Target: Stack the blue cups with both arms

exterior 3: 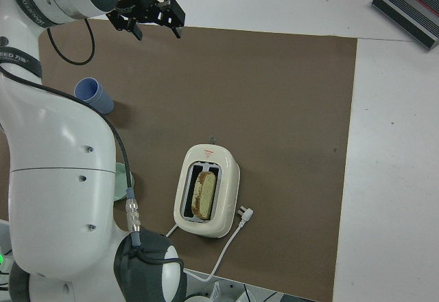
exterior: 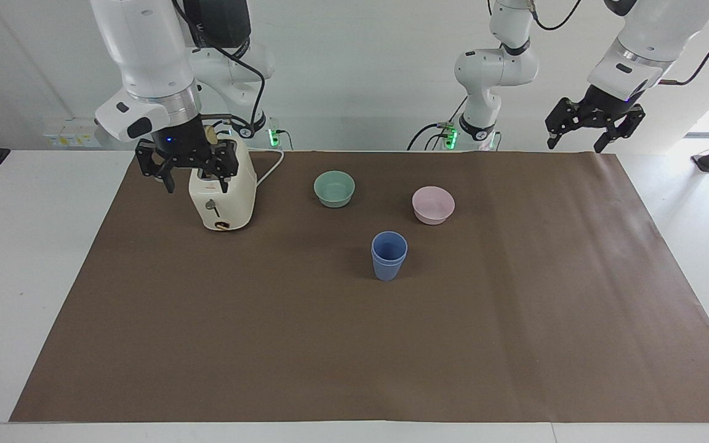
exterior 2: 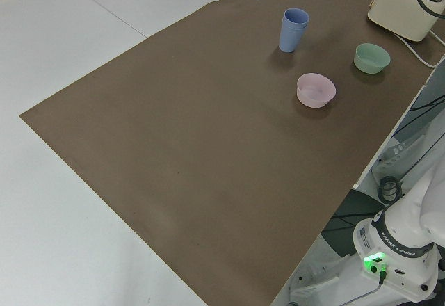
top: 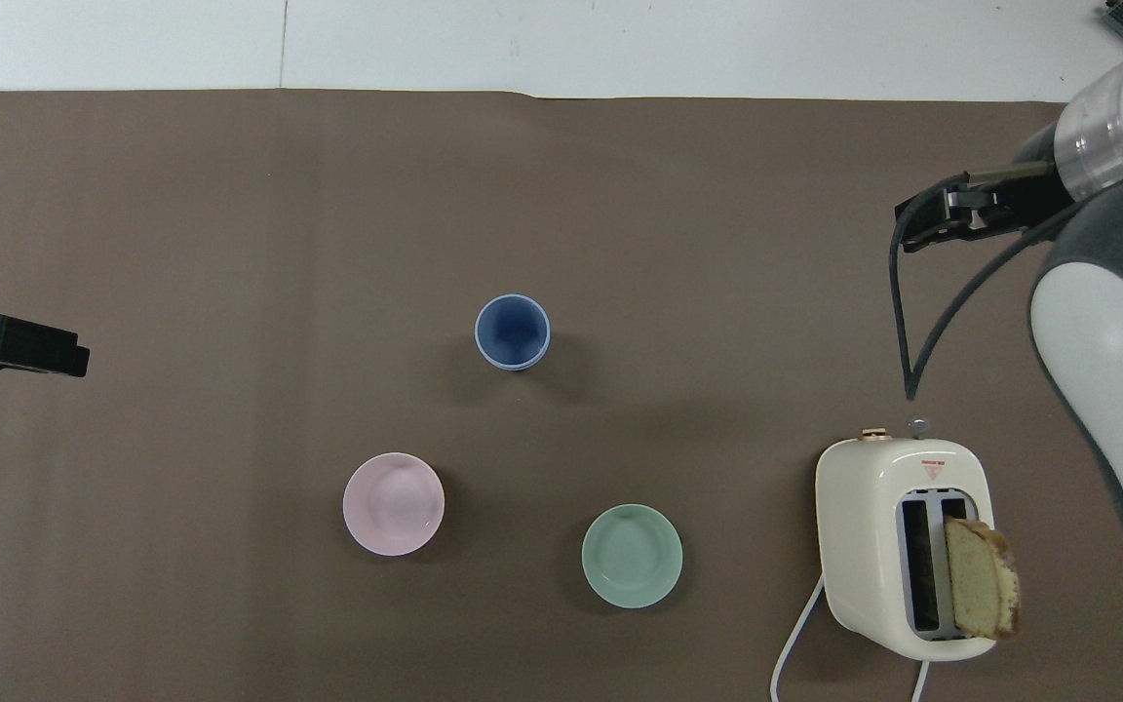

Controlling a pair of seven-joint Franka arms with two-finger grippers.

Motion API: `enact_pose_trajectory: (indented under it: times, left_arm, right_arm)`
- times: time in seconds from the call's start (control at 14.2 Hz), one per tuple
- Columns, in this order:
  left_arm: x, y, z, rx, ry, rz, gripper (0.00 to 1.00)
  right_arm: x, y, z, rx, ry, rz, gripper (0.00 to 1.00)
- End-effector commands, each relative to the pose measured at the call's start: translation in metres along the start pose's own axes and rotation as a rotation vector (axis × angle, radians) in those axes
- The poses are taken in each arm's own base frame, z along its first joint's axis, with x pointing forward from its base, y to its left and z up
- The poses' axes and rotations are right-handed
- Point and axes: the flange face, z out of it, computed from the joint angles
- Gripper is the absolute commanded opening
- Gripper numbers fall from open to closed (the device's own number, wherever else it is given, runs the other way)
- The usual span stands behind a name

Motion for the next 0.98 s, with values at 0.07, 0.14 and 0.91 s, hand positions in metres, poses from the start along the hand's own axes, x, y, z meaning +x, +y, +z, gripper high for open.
enact_pose_trajectory:
  times: [0.07,0.14,0.91]
  left_arm:
    - [-0.008,-0.004,-0.002,0.015,0.001,0.002,1.00]
    - [-0.008,-0.004,-0.002,0.015,0.001,0.002,1.00]
    - [-0.008,-0.004,-0.002,0.015,0.001,0.002,1.00]
  right_arm:
    - [-0.012,0.038,0.006,0.029,-0.016,-0.021,1.00]
    - [-0.013,0.050,0.007,0.028,-0.017,-0.018,1.00]
    - [-0.036,0.043,-0.002,0.024,-0.022,-0.034,1.00]
